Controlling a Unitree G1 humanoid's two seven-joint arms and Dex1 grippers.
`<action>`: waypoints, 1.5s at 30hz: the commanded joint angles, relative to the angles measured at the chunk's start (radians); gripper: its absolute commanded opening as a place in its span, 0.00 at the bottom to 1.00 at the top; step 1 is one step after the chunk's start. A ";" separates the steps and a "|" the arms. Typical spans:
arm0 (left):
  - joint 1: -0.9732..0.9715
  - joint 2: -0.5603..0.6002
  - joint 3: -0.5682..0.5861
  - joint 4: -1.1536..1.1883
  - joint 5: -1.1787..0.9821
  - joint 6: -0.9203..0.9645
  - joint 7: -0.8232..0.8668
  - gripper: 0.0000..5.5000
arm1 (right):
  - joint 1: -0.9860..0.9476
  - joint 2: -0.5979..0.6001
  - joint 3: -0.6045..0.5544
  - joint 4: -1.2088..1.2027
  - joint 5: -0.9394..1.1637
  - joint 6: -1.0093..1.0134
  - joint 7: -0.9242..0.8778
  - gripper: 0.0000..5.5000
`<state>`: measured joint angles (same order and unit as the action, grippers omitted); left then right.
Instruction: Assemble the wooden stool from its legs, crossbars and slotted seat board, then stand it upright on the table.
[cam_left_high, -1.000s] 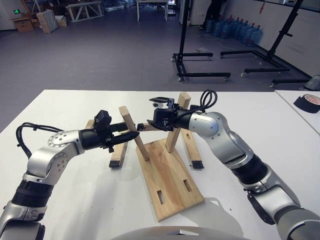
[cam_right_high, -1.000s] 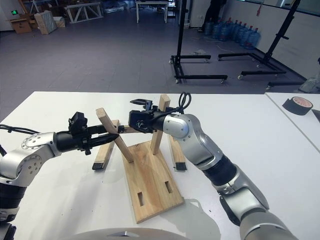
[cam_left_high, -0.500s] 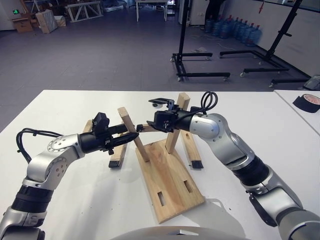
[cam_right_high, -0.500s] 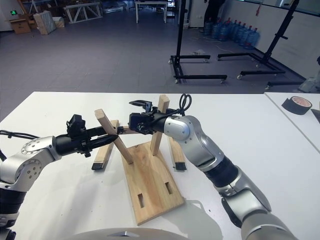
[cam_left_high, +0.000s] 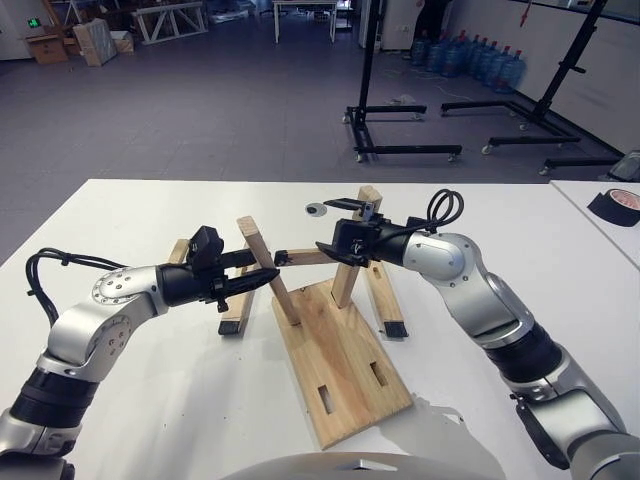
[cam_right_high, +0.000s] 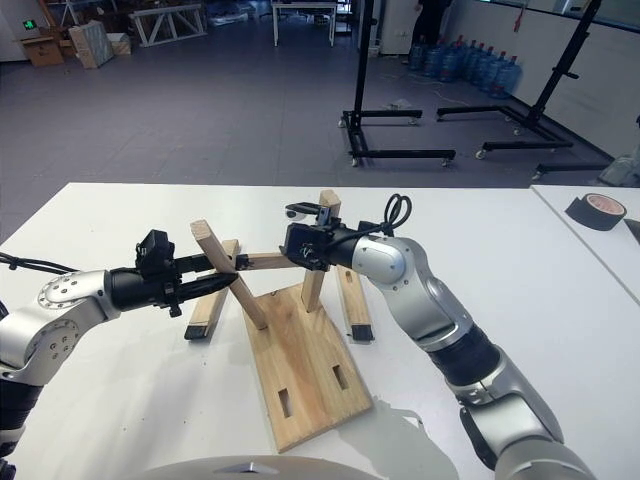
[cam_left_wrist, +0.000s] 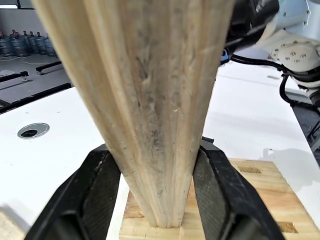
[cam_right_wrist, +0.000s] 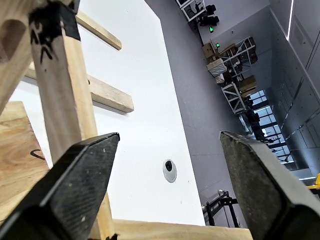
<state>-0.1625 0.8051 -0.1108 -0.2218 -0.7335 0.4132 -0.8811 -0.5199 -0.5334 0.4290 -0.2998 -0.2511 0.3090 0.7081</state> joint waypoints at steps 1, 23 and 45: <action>0.085 0.065 -0.136 0.053 0.162 0.136 -0.007 0.37 | 0.020 0.036 -0.005 0.033 0.041 0.017 0.020 0.67; -0.026 -0.009 -0.147 0.200 0.117 0.159 -0.073 0.37 | -0.255 0.197 -0.080 0.322 0.060 -0.131 -0.075 0.67; -0.074 -0.027 -0.151 0.185 0.114 0.185 -0.046 0.37 | -0.278 0.185 0.006 0.356 0.093 -0.161 0.126 0.67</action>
<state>-0.3394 0.7697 -0.1845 -0.0666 -0.7256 0.4903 -0.9544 -0.7381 -0.3440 0.4302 0.0173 -0.1409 0.1728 0.8138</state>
